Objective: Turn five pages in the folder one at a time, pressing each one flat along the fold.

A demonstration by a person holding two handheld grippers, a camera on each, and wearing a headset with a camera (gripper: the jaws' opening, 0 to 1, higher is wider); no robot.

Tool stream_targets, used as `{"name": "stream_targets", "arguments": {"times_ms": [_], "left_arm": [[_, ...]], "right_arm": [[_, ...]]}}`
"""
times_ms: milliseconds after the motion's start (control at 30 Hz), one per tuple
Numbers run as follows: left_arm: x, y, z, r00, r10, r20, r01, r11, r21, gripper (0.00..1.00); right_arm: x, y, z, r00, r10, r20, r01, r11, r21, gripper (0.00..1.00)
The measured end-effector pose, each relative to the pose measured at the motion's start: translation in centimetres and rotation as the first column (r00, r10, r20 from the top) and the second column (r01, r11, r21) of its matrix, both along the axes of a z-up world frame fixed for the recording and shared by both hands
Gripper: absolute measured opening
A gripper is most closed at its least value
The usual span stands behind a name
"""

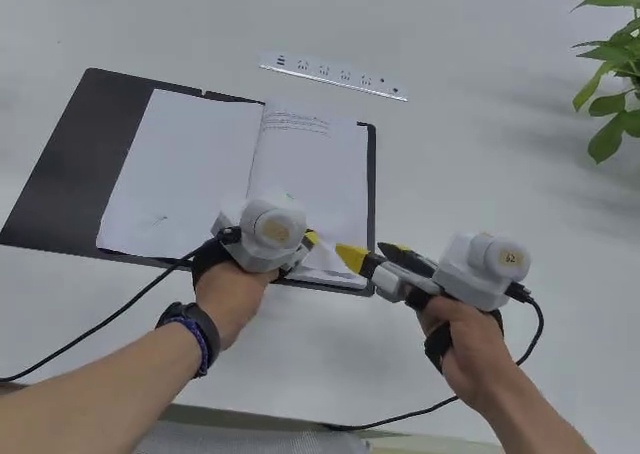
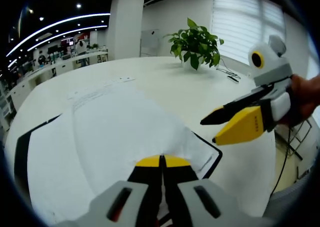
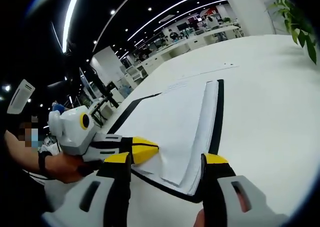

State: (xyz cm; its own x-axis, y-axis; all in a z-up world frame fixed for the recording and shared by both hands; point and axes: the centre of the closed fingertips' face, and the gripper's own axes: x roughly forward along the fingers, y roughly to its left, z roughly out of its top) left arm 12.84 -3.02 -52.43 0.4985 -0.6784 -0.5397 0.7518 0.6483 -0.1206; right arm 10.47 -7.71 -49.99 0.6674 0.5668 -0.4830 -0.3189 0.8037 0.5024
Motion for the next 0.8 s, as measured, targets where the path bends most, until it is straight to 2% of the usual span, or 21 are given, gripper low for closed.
{"name": "stream_targets", "arguments": {"times_ms": [167, 433, 600, 700, 800], "left_arm": [[0.2, 0.2, 0.4, 1.000, 0.007, -0.004, -0.007, 1.000, -0.019, 0.00], [0.0, 0.1, 0.8, 1.000, -0.005, 0.004, 0.006, 1.000, -0.023, 0.00], [-0.1, 0.1, 0.9, 1.000, -0.021, 0.009, 0.021, 1.000, -0.020, 0.00], [-0.2, 0.2, 0.8, 0.999, -0.032, 0.012, 0.032, 0.999, -0.001, 0.00], [-0.3, 0.2, 1.0, 0.999, -0.038, 0.016, 0.038, 0.999, -0.002, 0.00]], "right_arm": [[1.4, 0.5, -0.1, 1.000, -0.010, -0.005, 0.010, 0.999, 0.045, 0.53], [2.5, 0.8, -0.3, 1.000, -0.022, -0.011, 0.023, 0.996, 0.091, 0.46], [3.0, 0.7, 0.1, 0.999, -0.042, 0.002, 0.042, 0.991, 0.130, 0.34], [3.0, 0.6, 0.5, 0.999, -0.054, 0.007, 0.052, 0.986, 0.155, 0.22], [2.8, 0.6, 0.4, 0.998, -0.058, 0.007, 0.056, 0.985, 0.161, 0.11]]}}
